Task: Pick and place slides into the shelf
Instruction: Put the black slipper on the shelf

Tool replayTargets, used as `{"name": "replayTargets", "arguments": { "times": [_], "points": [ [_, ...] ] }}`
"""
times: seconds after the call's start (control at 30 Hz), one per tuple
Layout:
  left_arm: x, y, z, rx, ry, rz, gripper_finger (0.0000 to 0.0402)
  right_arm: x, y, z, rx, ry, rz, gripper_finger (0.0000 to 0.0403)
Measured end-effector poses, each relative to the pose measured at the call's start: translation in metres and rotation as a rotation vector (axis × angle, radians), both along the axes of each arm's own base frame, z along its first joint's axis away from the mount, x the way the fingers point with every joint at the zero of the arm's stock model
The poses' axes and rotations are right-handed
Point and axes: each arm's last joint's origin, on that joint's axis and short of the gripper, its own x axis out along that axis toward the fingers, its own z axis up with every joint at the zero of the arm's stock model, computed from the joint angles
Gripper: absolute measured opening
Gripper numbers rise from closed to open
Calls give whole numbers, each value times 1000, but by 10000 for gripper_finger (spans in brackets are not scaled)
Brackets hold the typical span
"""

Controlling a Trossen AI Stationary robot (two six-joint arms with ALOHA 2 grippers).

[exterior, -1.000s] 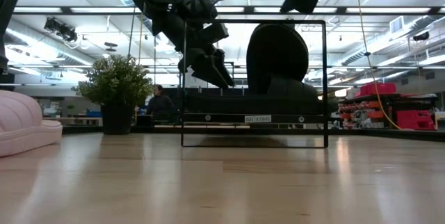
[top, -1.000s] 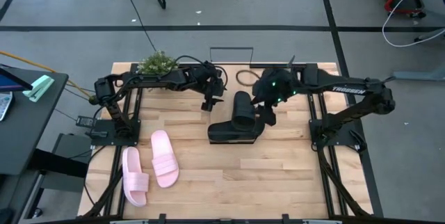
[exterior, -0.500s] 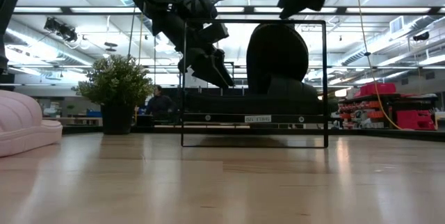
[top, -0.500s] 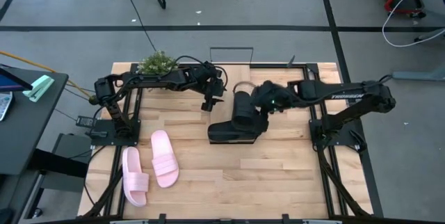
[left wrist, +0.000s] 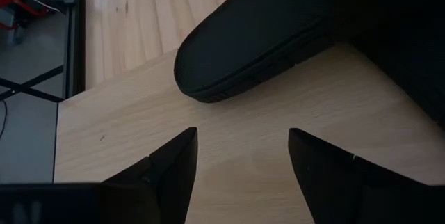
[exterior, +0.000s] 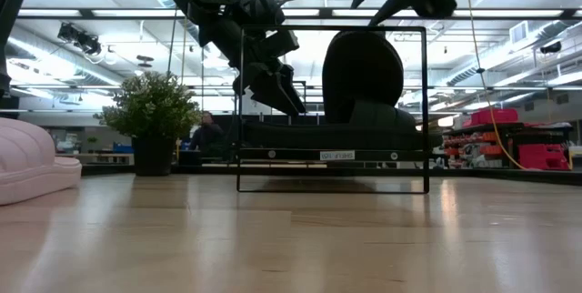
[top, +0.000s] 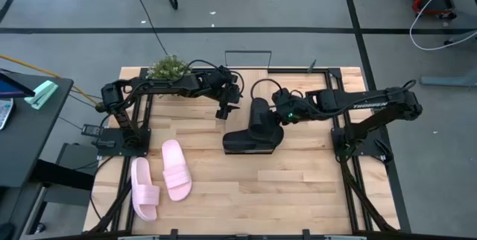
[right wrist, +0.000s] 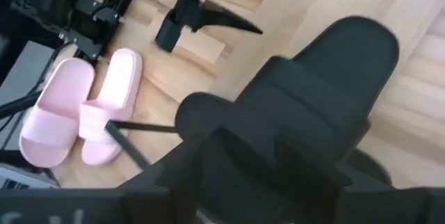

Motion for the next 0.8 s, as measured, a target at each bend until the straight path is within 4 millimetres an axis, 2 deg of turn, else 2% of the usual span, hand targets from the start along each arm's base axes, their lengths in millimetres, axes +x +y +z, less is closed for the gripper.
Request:
{"name": "replayTargets", "arguments": {
  "times": [0.23, 0.47, 0.53, 0.7, 0.8],
  "points": [
    [0, 0, 0, -13, -1, 13, 227, -1, 10, 0, 55, -29, -82, 173],
    [0, 1, 0, -13, -1, 16, 227, 0, 13, -1, 1, -13, -51, 174],
    [0, 1, 0, -13, -1, 16, 225, 0, 13, -1, -80, 9, 38, 173],
    [0, 1, 0, -13, -1, 15, 222, 7, 21, -2, -421, 90, 426, 172],
    [-1, 3, 0, -12, -1, 20, 224, 11, 22, -8, -538, 155, 558, 172]
  ]
}}
